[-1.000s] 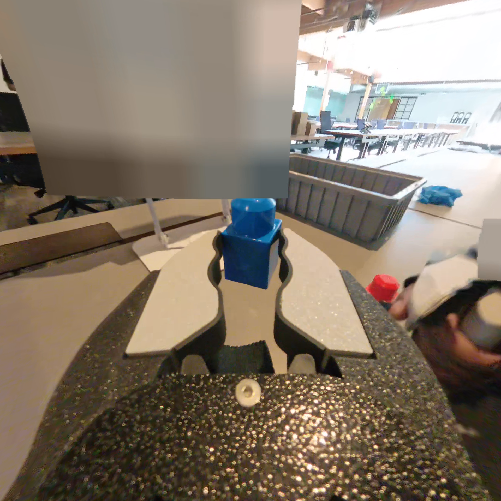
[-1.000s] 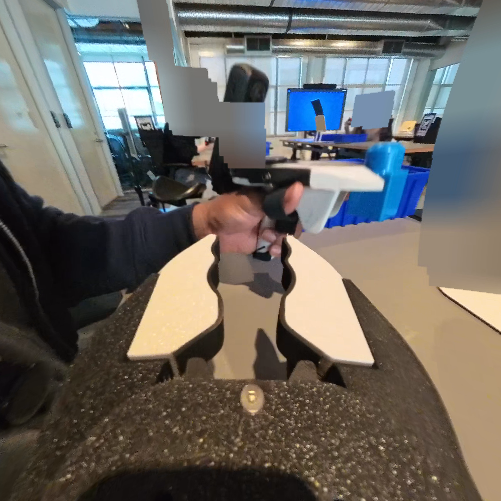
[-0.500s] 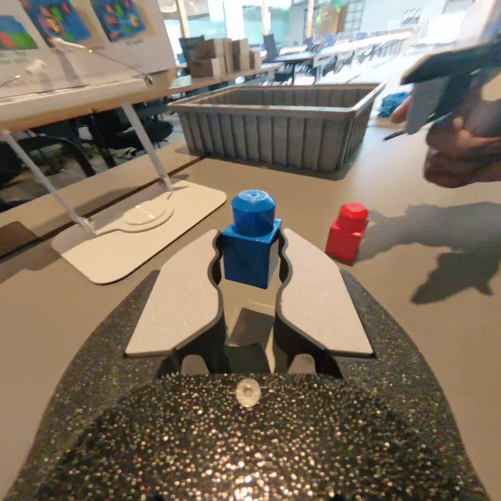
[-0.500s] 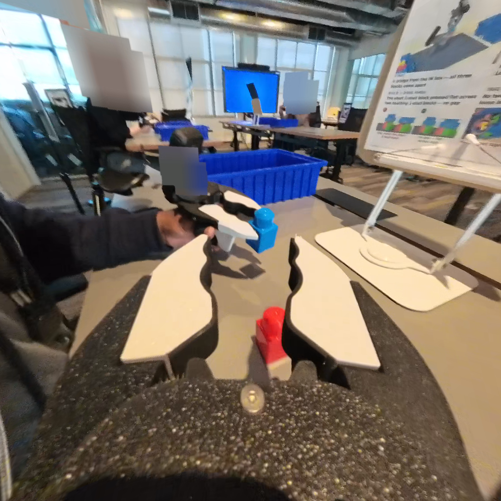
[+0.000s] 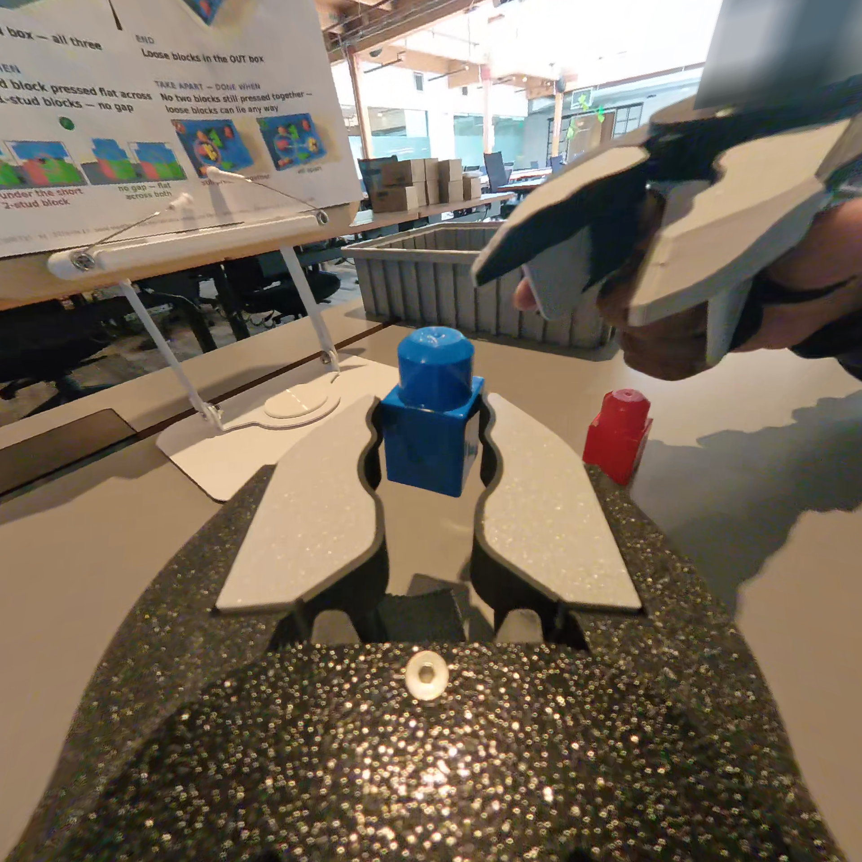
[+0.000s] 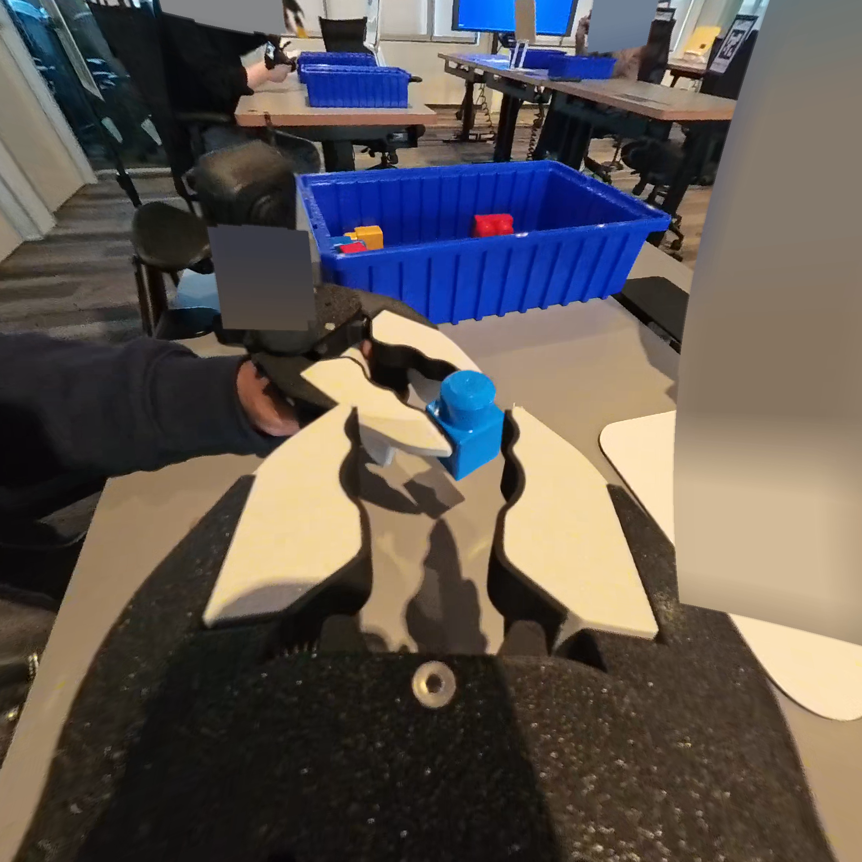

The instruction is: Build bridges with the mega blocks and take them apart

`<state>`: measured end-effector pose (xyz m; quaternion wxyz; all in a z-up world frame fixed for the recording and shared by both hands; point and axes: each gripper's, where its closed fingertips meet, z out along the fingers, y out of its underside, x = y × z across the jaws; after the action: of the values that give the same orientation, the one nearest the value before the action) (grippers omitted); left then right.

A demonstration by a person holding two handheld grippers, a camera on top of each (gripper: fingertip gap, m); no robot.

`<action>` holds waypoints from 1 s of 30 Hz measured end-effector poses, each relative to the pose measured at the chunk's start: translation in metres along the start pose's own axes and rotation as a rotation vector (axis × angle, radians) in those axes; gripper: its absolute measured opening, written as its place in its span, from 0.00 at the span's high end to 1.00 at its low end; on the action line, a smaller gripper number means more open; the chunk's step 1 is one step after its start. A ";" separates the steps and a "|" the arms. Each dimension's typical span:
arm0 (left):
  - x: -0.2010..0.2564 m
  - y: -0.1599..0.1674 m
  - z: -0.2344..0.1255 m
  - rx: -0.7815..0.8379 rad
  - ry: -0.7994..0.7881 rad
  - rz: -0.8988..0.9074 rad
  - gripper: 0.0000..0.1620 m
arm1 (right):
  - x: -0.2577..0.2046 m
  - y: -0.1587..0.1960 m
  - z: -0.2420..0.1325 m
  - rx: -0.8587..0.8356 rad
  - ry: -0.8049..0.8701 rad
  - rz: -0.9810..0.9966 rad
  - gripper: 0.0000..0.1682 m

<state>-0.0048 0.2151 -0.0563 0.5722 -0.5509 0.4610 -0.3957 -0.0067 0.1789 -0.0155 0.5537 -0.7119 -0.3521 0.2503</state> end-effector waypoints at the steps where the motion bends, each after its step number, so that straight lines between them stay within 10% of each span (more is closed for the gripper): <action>1: 0.000 0.001 0.001 -0.009 -0.005 0.013 0.76 | 0.002 0.000 0.002 -0.001 0.004 0.011 0.65; 30: 0.011 0.004 0.007 -0.056 -0.058 0.214 0.74 | 0.020 0.029 0.021 -0.187 0.078 0.047 0.83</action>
<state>0.0044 0.2067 -0.0620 0.6087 -0.5255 0.5114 -0.3030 -0.0036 0.2031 -0.0485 0.4921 -0.7777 -0.3352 0.2015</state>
